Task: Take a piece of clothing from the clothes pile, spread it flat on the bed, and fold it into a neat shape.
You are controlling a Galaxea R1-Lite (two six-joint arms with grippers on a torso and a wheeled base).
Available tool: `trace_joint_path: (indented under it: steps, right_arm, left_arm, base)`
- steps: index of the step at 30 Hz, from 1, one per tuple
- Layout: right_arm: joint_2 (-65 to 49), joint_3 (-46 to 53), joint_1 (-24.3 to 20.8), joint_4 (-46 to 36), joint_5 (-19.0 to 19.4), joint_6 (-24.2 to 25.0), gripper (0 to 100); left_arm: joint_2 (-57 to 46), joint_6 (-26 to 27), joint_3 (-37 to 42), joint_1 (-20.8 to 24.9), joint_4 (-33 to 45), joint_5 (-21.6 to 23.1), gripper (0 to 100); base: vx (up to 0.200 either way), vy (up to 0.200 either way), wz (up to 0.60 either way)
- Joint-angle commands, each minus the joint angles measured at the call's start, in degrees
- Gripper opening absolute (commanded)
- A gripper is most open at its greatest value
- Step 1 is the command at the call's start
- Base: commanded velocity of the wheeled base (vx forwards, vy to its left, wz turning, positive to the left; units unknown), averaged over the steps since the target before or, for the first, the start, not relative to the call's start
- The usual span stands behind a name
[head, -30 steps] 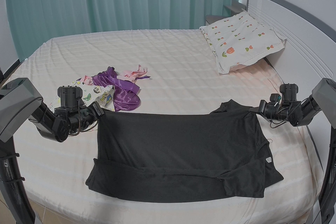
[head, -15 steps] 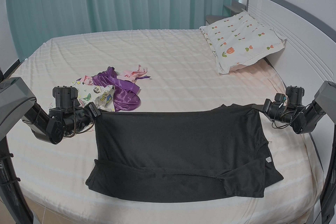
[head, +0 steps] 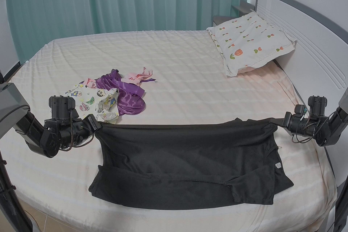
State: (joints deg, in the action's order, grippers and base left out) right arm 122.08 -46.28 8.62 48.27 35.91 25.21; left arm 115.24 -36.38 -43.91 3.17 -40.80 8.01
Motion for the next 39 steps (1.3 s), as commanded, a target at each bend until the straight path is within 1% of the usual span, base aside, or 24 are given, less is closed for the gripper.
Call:
trace_joint_path:
  steps: [1,4,6,8,9,10,12,16,20,21,22,25,31,32,34,35,36,37,38,39]
  right_arm:
    - [-4.6,6.9,0.2,0.1,0.7,-3.1,0]
    - [-6.0,9.7,0.2,0.1,0.7,-4.3,0]
    - [-7.0,13.6,0.2,0.1,0.7,-6.8,0]
    - [-7.1,13.8,0.2,0.1,0.8,-6.9,0]
    - [-7.6,16.9,0.3,0.2,0.8,-9.7,0]
    - [-7.6,17.1,0.3,0.2,0.8,-9.8,0]
    - [-7.6,20.2,0.3,0.2,0.7,-12.1,0]
    - [-7.6,22.5,0.3,0.2,0.7,-14.0,0]
    - [-7.6,24.2,0.2,0.2,0.6,-14.4,0]
    - [-7.4,24.4,0.2,0.2,0.5,-14.4,100]
    - [-7.4,24.7,0.1,0.2,0.2,-14.4,100]
    - [-7.6,24.9,0.1,0.2,0.3,-14.3,100]
    - [-13.1,24.3,1.0,0.2,0.6,-11.4,100]
    - [-15.4,23.9,0.9,0.2,0.7,-9.0,100]
    - [-17.3,22.8,0.2,-0.1,0.3,-5.6,100]
    - [-17.4,22.7,0.1,-0.1,0.3,-5.4,100]
    - [-17.8,22.0,-0.9,-0.3,0.0,-3.9,100]
    - [-17.7,21.1,-2.2,-0.6,-0.1,-2.6,100]
    - [-17.4,20.5,-2.9,-0.6,-0.8,-1.7,100]
    - [-17.3,20.5,-3.0,-0.6,-0.9,-1.7,100]
  left_arm:
    - [-2.3,0.3,5.1,0.1,-0.1,1.4,0]
    - [-2.6,0.3,7.3,0.2,0.0,2.0,0]
    - [-2.6,1.8,10.3,0.3,-0.2,2.2,0]
    - [-2.6,1.9,10.5,0.3,-0.2,2.2,0]
    - [-2.6,3.0,13.2,0.3,-1.2,2.4,0]
    - [-2.5,3.0,13.4,0.3,-1.3,2.4,0]
    - [-2.1,3.2,16.4,0.3,-5.2,3.6,0]
    - [-1.4,3.1,19.7,0.3,-9.2,3.7,0]
    - [-0.1,3.1,21.6,0.3,-10.2,3.9,0]
    - [0.3,3.2,21.8,0.3,-10.2,3.9,0]
    - [0.6,3.2,22.1,0.3,-10.2,3.9,100]
    - [1.0,3.1,22.2,0.3,-10.2,3.9,100]
    - [0.2,2.5,24.0,0.1,-10.4,4.1,100]
    - [-0.6,2.1,25.0,-0.3,-11.5,4.5,100]
    - [-2.0,-0.4,26.2,-1.2,-13.8,4.6,100]
    - [-2.1,-0.7,26.2,-1.2,-14.0,4.6,100]
    - [-2.6,-3.1,26.3,-1.5,-15.3,4.6,100]
    - [-3.3,-7.0,26.3,-1.9,-17.1,4.6,100]
    - [-3.4,-9.7,26.3,-2.0,-18.3,4.6,100]
    - [-3.5,-10.0,26.3,-2.0,-18.5,4.6,100]
  base:
    - [0.0,0.0,0.0]
    - [0.0,0.0,0.0]
    - [0.0,0.0,0.0]
    - [0.0,0.0,0.0]
    - [0.0,0.0,0.0]
    - [0.0,0.0,0.0]
    - [0.0,0.0,0.0]
    - [0.0,0.0,0.0]
    - [0.0,0.0,0.0]
    - [0.0,0.0,0.0]
    - [0.0,0.0,0.0]
    - [0.0,0.0,0.0]
    - [0.0,0.0,0.0]
    - [0.0,0.0,0.0]
    - [0.0,0.0,0.0]
    - [0.0,0.0,0.0]
    - [0.0,0.0,0.0]
    - [0.0,0.0,0.0]
    - [0.0,0.0,0.0]
    - [0.0,0.0,0.0]
